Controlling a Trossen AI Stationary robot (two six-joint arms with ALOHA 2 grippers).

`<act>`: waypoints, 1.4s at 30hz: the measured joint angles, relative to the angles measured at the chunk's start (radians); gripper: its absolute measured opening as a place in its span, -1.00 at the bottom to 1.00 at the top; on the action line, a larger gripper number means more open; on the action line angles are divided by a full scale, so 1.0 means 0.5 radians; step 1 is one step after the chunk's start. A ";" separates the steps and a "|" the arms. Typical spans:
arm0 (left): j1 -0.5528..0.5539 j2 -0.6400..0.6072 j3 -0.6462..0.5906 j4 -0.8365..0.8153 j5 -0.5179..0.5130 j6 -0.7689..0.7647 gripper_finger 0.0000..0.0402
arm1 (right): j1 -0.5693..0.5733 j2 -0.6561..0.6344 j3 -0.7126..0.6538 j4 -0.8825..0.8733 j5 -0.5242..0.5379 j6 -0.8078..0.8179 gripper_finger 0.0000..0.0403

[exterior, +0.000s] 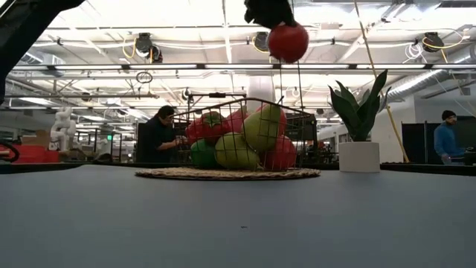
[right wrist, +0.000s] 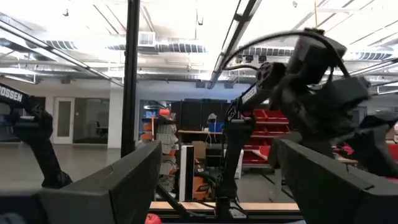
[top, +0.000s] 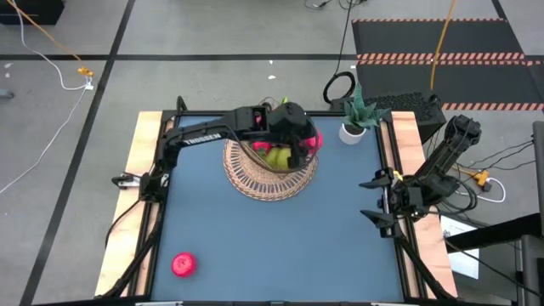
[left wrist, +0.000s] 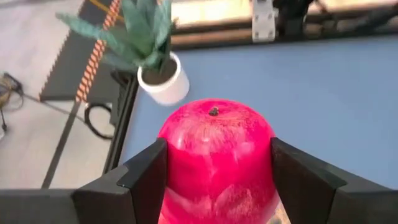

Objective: Build produce basket
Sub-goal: Put the right red apple into the gold wire basket, then put the red apple into the gold wire basket

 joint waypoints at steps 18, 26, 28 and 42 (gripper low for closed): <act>0.156 -0.140 -0.851 -0.003 -0.380 -0.230 0.39 | -0.025 -0.002 0.000 -0.048 0.256 -0.071 0.55; 0.131 -0.158 -0.896 -0.092 -0.410 -0.271 0.62 | -0.156 0.001 0.000 -0.094 0.257 0.033 0.55; 0.122 -0.189 -0.879 -0.123 -0.413 -0.286 0.68 | -0.185 0.001 0.000 -0.141 0.253 0.082 0.55; -0.164 -0.804 -0.867 -0.559 -0.610 -0.640 0.81 | -0.217 0.000 0.000 -0.256 0.249 0.192 0.55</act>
